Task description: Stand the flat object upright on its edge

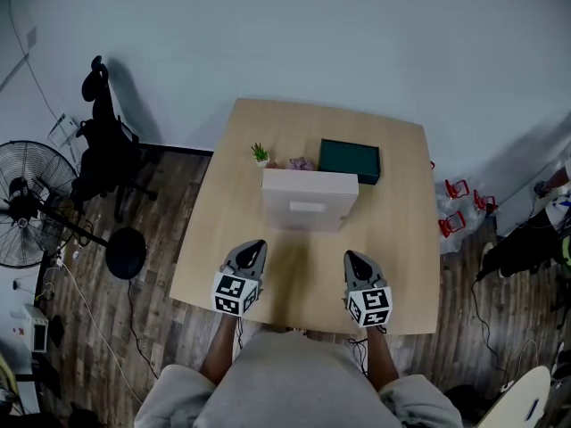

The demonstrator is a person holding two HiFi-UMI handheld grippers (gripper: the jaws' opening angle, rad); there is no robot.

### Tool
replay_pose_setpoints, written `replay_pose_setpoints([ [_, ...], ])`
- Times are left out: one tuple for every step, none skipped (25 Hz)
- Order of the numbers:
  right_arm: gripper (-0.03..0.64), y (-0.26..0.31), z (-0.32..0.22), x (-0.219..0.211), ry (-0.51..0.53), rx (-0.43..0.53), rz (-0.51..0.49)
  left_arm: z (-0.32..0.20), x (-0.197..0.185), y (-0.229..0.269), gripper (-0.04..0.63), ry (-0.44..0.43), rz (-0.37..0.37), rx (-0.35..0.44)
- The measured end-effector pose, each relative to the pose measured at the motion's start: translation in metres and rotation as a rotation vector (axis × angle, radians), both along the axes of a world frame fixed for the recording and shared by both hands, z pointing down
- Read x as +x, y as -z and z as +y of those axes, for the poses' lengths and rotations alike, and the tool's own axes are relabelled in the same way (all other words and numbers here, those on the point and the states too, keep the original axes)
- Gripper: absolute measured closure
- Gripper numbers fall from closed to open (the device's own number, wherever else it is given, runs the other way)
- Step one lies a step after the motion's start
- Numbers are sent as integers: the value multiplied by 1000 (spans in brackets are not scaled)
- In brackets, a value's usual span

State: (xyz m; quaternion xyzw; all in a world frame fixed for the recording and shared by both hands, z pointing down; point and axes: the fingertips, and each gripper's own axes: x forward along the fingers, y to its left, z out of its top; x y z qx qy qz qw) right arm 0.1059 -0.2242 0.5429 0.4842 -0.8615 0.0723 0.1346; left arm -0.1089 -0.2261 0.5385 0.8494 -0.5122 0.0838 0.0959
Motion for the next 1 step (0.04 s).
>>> replay_pose_setpoints([
  [617,0,0,-1,1,-1,2,0,0,0,578,0,0,-1],
])
